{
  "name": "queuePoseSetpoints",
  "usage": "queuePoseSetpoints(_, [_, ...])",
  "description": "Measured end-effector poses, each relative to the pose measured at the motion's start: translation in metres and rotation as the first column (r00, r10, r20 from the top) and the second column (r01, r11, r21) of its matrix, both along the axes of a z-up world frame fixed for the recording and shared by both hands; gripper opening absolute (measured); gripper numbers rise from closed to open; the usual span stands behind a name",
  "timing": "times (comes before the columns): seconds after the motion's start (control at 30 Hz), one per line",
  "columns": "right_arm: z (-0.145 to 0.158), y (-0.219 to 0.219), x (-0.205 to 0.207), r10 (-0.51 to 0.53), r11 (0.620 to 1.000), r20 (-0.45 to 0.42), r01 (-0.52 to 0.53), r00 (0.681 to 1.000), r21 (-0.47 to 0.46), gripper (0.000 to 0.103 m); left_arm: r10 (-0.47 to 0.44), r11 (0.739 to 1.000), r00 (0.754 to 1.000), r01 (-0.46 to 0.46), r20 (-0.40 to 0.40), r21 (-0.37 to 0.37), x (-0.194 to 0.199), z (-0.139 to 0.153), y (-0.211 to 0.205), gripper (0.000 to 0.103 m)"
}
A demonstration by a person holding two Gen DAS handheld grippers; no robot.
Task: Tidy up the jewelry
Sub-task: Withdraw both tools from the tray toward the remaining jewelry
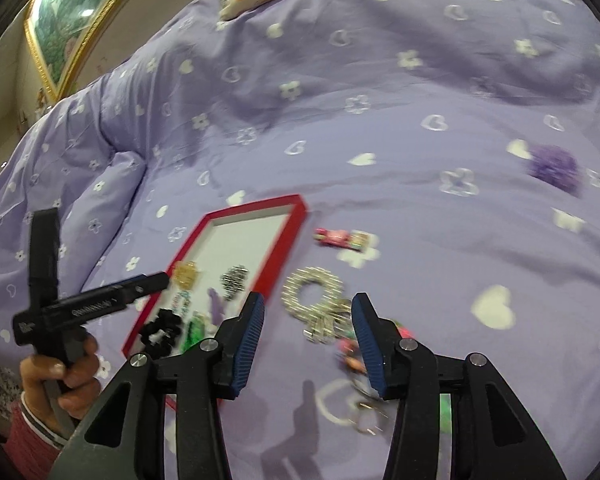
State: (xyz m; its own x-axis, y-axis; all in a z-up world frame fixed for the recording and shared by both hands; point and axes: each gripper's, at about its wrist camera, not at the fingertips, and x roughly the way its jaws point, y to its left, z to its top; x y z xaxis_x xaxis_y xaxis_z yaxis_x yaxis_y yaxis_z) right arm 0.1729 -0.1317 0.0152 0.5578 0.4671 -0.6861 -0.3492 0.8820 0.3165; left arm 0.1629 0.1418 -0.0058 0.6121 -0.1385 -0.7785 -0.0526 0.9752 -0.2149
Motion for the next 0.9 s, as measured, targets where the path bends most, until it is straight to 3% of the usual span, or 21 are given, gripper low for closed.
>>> queuePoseSetpoints(0.43, [-0.010, -0.066, -0.025, -0.108, 0.993, -0.024, 0.107, 0.994, -0.041, 0.050, -0.168, 0.986, 0.986, 0.168, 0.003, -0.002, -0.006, 0.008, -0.069, 0.070])
queuePoseSetpoints(0.9, [-0.040, -0.084, -0.031, -0.104, 0.993, -0.085, 0.099, 0.991, -0.063, 0.050, -0.277, 0.961, 0.959, 0.277, -0.062, -0.004, -0.008, -0.018, -0.124, 0.070])
